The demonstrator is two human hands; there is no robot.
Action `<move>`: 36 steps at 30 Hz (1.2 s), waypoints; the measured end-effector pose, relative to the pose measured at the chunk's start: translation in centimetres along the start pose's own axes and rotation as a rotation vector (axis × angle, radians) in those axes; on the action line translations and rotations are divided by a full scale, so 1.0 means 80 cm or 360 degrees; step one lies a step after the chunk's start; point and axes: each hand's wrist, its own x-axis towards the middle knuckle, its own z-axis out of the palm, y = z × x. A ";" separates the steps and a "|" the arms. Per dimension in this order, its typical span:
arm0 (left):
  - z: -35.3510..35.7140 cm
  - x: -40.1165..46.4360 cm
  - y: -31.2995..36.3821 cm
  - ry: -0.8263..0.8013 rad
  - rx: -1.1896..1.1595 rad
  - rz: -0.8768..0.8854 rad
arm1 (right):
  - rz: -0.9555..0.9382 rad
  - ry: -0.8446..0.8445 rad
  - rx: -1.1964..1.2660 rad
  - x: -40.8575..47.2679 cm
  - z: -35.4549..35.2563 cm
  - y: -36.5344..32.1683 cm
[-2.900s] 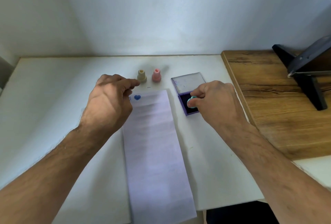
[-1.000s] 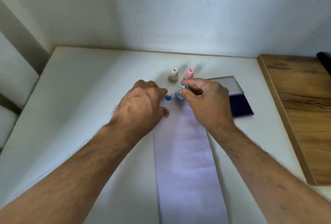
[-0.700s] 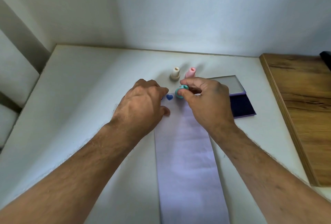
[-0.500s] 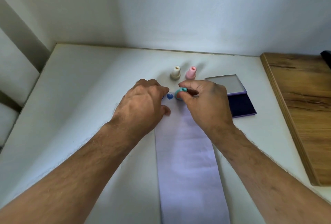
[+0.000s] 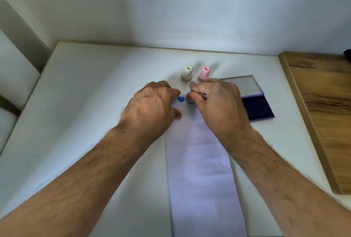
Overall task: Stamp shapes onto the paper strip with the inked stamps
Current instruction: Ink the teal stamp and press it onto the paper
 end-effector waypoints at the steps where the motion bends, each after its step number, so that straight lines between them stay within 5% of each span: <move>1: 0.000 0.000 -0.001 0.0007 0.0002 0.0000 | 0.0000 -0.0011 -0.0022 0.001 0.001 0.000; 19: -0.004 0.001 0.001 0.0006 0.0029 -0.0004 | 0.0148 -0.0101 0.0114 0.004 -0.013 -0.001; 25: -0.012 0.005 -0.014 0.0438 -0.0221 -0.0077 | 0.0638 0.0254 0.1132 0.013 -0.020 0.005; 29: -0.021 0.003 -0.033 0.0240 -0.0071 -0.0200 | 0.0851 0.0203 0.1665 0.016 -0.027 0.001; 36: -0.020 0.000 -0.039 0.0031 -0.0029 -0.0285 | 0.0957 0.0095 0.1927 0.014 -0.020 -0.007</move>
